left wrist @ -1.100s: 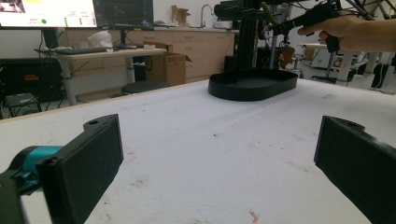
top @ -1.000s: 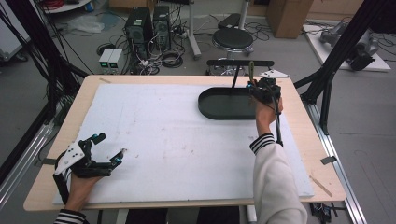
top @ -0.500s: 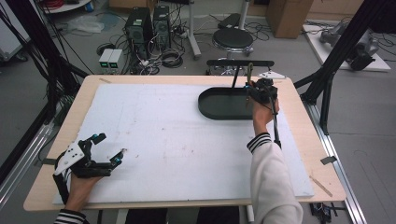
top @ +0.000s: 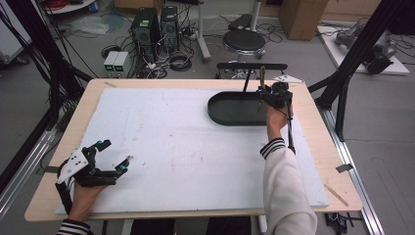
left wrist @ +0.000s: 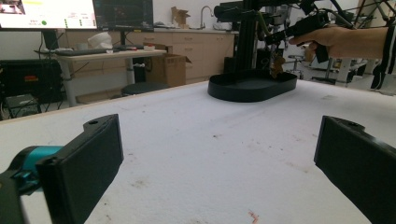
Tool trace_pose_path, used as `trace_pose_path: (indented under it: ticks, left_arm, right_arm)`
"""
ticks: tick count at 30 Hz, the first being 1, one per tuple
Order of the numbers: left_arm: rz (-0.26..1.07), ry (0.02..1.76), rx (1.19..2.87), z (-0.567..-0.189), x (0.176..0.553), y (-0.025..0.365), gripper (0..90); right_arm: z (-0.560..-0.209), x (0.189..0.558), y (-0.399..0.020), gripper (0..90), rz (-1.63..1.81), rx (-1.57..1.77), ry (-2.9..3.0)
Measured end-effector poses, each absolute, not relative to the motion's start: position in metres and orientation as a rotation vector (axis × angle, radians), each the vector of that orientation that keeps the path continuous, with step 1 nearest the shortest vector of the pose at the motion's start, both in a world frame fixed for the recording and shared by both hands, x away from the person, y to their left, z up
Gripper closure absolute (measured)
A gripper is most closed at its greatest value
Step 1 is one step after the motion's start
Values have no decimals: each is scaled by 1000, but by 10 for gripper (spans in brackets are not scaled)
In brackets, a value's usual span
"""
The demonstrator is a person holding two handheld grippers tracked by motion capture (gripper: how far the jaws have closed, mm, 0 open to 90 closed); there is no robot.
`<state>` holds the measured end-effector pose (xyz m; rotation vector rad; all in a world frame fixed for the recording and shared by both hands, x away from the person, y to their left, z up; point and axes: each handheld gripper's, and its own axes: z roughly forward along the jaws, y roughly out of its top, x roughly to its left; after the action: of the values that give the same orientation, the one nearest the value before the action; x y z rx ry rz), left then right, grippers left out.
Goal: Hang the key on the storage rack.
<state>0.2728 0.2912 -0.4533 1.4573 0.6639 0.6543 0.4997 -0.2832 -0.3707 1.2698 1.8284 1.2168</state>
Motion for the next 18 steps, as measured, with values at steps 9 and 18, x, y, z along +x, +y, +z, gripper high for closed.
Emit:
trace_pose_path:
  ticks: [9,18]
  left_arm:
    - [656,667,1459,-453,273,291,17]
    - [677,674,1442,-454,271,291,17]
  right_arm:
    - [-364,485,-294,3,1328,1341,1821]
    - [-351,426,-323,3,1563,1130,1857]
